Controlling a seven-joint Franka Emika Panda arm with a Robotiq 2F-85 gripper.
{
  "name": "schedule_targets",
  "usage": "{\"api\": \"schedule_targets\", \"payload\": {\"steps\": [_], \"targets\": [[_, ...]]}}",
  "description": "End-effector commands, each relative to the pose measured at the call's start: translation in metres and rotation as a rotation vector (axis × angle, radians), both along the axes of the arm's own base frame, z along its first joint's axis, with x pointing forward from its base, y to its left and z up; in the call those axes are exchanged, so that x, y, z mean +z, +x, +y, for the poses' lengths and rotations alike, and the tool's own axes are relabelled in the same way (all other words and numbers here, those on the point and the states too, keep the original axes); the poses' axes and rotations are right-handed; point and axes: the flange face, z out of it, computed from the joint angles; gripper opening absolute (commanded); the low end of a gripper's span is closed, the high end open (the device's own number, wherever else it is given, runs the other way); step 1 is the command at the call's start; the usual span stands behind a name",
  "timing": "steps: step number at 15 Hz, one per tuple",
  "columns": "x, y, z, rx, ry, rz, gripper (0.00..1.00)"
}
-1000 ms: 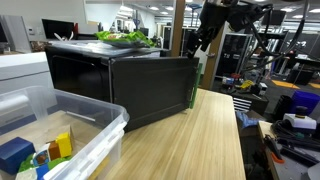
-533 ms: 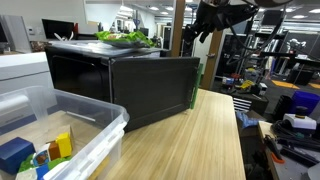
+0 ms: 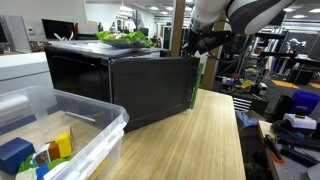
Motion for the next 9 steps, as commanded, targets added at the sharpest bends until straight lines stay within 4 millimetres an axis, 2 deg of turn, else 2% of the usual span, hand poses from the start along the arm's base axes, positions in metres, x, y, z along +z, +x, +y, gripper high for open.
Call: {"api": "schedule_targets", "payload": {"steps": [1,3,5,8,9], "targets": [[-0.02,0.009,0.023,0.025,0.173,0.102,0.02],[-0.029,0.014,0.036,0.039,0.283,0.153,0.0],[-0.035,0.015,0.046,0.052,0.38,0.212,0.03],[-0.031,0.015,0.062,0.078,0.528,0.316,0.03],[-0.009,0.001,0.095,0.136,0.62,0.375,0.03]]}}
